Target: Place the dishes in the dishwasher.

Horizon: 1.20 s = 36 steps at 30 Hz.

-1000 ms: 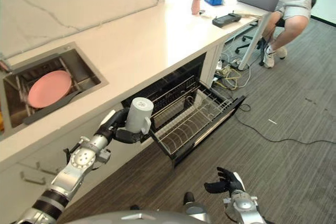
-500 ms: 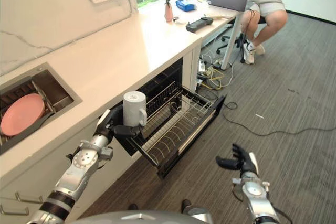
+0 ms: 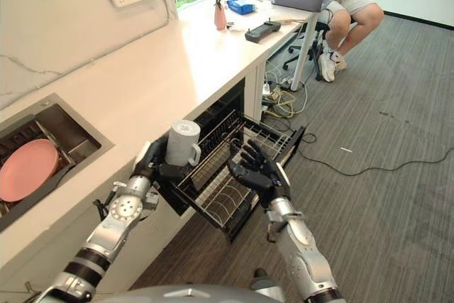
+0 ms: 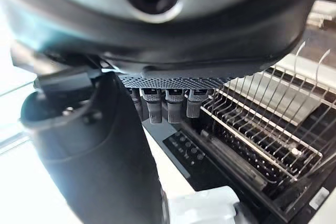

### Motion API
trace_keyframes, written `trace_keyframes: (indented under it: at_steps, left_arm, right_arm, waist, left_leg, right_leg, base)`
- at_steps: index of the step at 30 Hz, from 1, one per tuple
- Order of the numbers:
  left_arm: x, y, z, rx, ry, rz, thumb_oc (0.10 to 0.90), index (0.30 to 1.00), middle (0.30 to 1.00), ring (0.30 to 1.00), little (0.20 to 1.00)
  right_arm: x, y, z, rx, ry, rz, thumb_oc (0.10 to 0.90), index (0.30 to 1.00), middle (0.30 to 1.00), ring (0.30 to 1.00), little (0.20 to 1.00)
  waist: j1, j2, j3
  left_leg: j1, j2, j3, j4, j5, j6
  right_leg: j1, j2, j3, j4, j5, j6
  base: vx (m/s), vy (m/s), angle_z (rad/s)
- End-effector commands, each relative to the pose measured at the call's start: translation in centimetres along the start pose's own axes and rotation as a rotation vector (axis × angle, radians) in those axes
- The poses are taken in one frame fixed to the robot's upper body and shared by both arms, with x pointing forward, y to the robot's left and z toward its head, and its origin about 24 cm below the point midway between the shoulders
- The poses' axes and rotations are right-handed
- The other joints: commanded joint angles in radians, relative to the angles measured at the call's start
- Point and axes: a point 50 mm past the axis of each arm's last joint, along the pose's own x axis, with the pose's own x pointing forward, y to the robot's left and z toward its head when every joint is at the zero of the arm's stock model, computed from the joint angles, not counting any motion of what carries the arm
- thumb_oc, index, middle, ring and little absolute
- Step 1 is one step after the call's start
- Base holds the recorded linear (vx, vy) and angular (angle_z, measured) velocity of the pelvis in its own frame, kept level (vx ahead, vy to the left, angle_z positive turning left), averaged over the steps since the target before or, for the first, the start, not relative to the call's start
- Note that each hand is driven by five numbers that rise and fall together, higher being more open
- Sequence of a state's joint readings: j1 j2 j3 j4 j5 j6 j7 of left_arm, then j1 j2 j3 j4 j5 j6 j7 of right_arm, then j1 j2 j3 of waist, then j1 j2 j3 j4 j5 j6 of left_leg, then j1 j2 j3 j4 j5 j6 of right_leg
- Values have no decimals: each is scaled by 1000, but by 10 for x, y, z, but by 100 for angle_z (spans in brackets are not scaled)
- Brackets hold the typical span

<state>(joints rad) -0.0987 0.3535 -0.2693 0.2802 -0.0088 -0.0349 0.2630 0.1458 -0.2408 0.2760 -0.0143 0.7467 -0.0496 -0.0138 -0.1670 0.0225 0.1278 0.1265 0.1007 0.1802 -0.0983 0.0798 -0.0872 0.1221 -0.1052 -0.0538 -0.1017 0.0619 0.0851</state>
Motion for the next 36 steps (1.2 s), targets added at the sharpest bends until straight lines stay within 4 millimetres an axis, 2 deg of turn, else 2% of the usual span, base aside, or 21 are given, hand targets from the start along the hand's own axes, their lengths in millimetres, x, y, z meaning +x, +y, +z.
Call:
trace_keyframes:
  at_steps: [1, 4, 8, 21, 27, 32, 36]
  left_arm:
    - [34, 8, 69, 92, -306, 122, 400, 300, 300, 300, 300]
    - [35, -4, 75, 142, -337, 114, 400, 300, 300, 300, 300]
    - [33, -13, 81, 160, -363, 88, 400, 300, 300, 300, 300]
    - [37, -28, 96, 173, -410, 14, 400, 300, 300, 300, 300]
    - [39, -38, 100, 172, -411, -18, 400, 300, 300, 300, 300]
    - [41, -56, 110, 164, -431, -61, 400, 300, 300, 300, 300]
    - [41, -56, 110, 164, -432, -61, 400, 300, 300, 300, 300]
  right_arm:
    - [11, 20, 55, 45, -280, 103, 800, 900, 900, 900, 900]
    - [22, 38, 58, 47, -272, 142, 800, 900, 900, 900, 900]
    - [30, 47, 57, 41, -247, 147, 800, 900, 900, 900, 900]
    - [44, 55, 47, 17, -158, 181, 800, 900, 900, 900, 900]
    - [51, 71, 45, 26, -137, 220, 800, 900, 900, 900, 900]
    - [63, 89, 41, -12, -124, 235, 800, 900, 900, 900, 900]
    - [63, 89, 41, -12, -125, 235, 800, 900, 900, 900, 900]
  waist:
    - [15, -4, -53]
    - [22, -7, -56]
    - [35, -7, -58]
    - [58, -6, -62]
    - [66, -8, -62]
    - [74, -10, -59]
    - [75, -11, -59]
  left_leg:
    - [41, -5, 19, 38, -144, 9]
    - [41, -4, 16, 35, -145, 10]
    - [40, -4, 11, 29, -142, 10]
    - [29, 5, -29, 13, -123, -2]
    - [23, 6, -41, 11, -120, -4]
    - [16, 7, -51, 11, -119, -3]
    - [16, 7, -51, 11, -119, -3]
  right_leg:
    - [-35, -69, -28, 40, -76, 98]
    - [-36, -68, -26, 33, -73, 99]
    - [-32, -68, -33, 26, -70, 98]
    - [-10, -58, -73, 16, -81, 89]
    - [-6, -55, -80, 14, -81, 84]
    - [-2, -51, -90, 14, -76, 79]
    - [-2, -51, -90, 14, -76, 79]
  base:
    - [23, -4, -7]
    - [13, -6, -1]
    - [16, -10, -1]
    - [10, -25, 9]
    - [0, -12, 8]
    - [-14, -10, 8]
    - [-2, -1, 2]
